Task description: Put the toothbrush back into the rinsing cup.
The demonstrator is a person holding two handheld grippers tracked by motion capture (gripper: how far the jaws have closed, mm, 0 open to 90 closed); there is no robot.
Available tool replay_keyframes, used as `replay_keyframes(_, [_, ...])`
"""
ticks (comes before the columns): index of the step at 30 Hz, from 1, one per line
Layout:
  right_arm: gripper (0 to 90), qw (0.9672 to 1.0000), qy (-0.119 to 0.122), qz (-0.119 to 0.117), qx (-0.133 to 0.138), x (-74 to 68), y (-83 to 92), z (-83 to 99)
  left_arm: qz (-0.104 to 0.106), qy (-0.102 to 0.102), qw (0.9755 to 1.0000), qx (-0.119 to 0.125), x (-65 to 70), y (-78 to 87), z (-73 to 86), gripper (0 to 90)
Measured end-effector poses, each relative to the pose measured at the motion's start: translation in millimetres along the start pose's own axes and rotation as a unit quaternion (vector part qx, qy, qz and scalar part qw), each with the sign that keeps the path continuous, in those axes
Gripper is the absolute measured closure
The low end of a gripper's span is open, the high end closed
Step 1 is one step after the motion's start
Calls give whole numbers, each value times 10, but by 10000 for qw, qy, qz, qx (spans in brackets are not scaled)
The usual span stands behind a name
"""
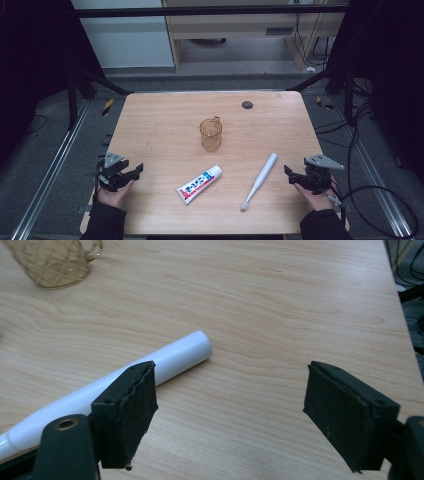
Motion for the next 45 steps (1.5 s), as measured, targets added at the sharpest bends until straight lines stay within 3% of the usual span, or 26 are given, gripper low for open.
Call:
replay_keyframes(9, [318,9982,226,-546,-81,-255,80,-32,-36,-107,9999,-36,42,92,99,423])
replay_keyframes(13, [336,9968,376,-686,-161,-369,65,-48,-34,-92,9999,46,47,116,111,422])
replay_keyframes(18, [371,9945,486,-889,-254,-518,59,-44,22,-116,9999,-42,73,84,127,436])
replay_keyframes(31, [550,9874,764,-1253,-594,-741,87,80,-15,-253,9996,-145,106,57,138,429])
replay_keyframes(32, [595,9853,845,-1325,-673,-797,97,117,-37,-263,9995,-160,111,51,139,428])
replay_keyframes(37, [678,9813,966,-1477,-774,-896,74,179,-65,-310,9994,-158,124,54,134,428])
replay_keyframes(45, [797,9778,1118,-1530,-899,-990,-31,229,-78,-347,9992,-180,133,37,131,427])
Point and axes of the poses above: each handheld gripper's, and its own axes: y roughly backward along the jaws, z roughly out of its underside, x roughly to its right, the point moved 5 cm from there along -y, roughly forward along the jaws, and after that the axes turned 7 degrees about -x, right-handed, at the moved point
